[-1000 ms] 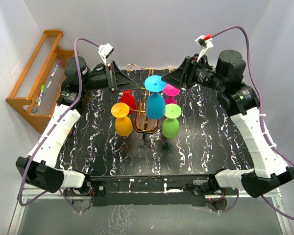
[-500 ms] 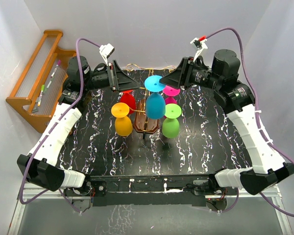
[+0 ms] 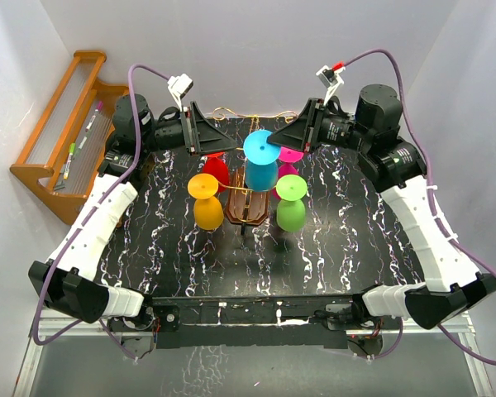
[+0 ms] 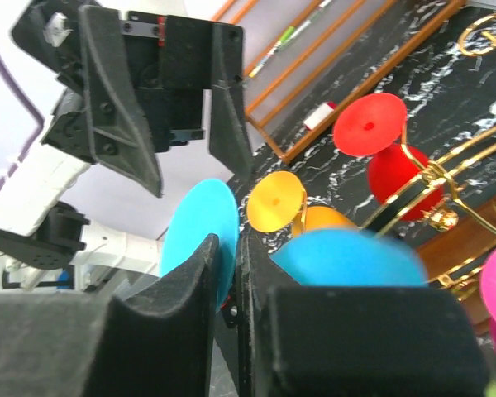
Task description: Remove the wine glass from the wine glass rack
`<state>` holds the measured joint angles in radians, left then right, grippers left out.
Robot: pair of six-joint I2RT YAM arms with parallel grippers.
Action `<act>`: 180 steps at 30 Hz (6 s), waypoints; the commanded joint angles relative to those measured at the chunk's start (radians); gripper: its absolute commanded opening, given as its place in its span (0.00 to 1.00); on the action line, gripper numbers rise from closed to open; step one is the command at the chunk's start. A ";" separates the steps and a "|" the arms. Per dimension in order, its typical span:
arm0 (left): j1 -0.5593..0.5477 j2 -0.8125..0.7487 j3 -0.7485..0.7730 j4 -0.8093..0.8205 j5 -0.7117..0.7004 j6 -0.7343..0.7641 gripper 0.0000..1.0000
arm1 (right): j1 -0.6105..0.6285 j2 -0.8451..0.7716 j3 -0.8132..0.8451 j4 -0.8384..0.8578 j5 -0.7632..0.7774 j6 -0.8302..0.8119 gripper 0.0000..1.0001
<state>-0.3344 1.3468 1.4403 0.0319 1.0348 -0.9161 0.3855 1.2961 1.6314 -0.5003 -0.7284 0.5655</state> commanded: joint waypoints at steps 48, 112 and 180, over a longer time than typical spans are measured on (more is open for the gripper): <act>-0.003 -0.481 0.123 -0.840 -0.531 0.223 0.56 | 0.888 -0.258 -0.731 0.777 0.870 -1.888 0.08; -0.003 -0.214 0.613 -1.040 -1.011 0.421 0.00 | 1.318 -0.244 -1.157 0.878 1.530 -2.139 0.64; 0.433 -0.467 -0.380 -0.219 -0.650 0.462 0.97 | 1.510 -0.219 -0.559 0.653 1.854 -1.261 0.56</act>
<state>0.0986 1.1267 1.2945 -0.4664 0.1505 -0.3786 1.7153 1.1755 0.8974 -0.0963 1.1744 -0.5850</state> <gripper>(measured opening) 0.971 0.573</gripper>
